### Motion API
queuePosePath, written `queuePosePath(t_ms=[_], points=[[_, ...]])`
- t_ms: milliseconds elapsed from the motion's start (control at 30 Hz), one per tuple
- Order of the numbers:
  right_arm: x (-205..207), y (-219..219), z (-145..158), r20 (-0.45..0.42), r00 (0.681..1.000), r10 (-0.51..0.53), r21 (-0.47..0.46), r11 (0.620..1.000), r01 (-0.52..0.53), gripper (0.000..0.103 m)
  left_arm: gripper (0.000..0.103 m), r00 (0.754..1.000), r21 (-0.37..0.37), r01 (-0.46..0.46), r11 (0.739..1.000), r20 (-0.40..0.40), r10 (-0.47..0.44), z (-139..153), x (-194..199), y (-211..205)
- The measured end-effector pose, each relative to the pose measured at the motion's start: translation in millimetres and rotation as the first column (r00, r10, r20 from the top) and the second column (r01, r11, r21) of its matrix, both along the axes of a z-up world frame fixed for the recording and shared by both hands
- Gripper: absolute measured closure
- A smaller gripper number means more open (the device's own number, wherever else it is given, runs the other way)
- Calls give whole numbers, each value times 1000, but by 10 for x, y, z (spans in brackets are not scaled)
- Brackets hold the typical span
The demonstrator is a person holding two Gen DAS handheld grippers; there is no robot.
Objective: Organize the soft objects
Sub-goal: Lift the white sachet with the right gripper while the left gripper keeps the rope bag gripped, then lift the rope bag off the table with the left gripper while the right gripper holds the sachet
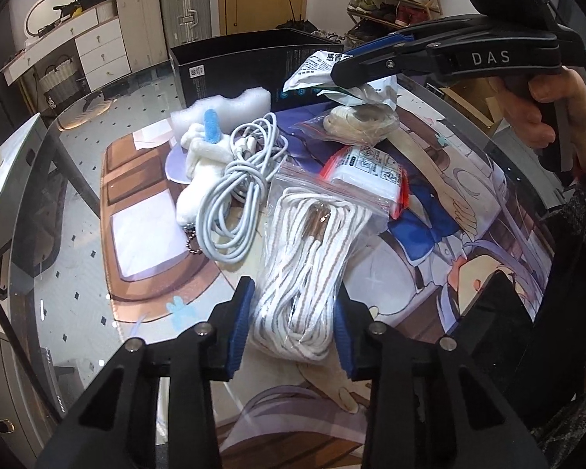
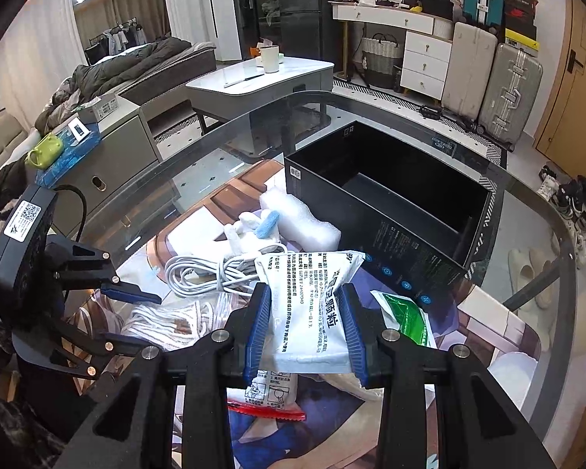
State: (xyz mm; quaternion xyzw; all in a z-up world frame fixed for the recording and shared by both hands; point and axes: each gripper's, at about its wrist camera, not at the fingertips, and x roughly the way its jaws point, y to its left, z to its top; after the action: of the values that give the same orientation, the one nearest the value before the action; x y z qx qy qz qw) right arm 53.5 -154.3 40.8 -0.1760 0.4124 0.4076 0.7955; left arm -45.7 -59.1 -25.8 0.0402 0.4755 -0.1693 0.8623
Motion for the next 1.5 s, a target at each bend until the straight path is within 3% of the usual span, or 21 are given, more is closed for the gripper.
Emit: queuePosePath(t_ms=[500, 967, 1500], points=[[67, -171, 23, 7, 997, -73, 26, 997, 73, 66, 71, 1000, -1, -21, 1000, -9, 21, 137, 39, -62], [124, -345, 100, 8, 991, -131, 69, 989, 130, 66, 71, 998, -9, -27, 1000, 49, 27, 462, 61, -127], [103, -357, 191, 20, 989, -144, 89, 986, 142, 66, 71, 986, 35, -114, 993, 129, 109, 695, 211, -102]])
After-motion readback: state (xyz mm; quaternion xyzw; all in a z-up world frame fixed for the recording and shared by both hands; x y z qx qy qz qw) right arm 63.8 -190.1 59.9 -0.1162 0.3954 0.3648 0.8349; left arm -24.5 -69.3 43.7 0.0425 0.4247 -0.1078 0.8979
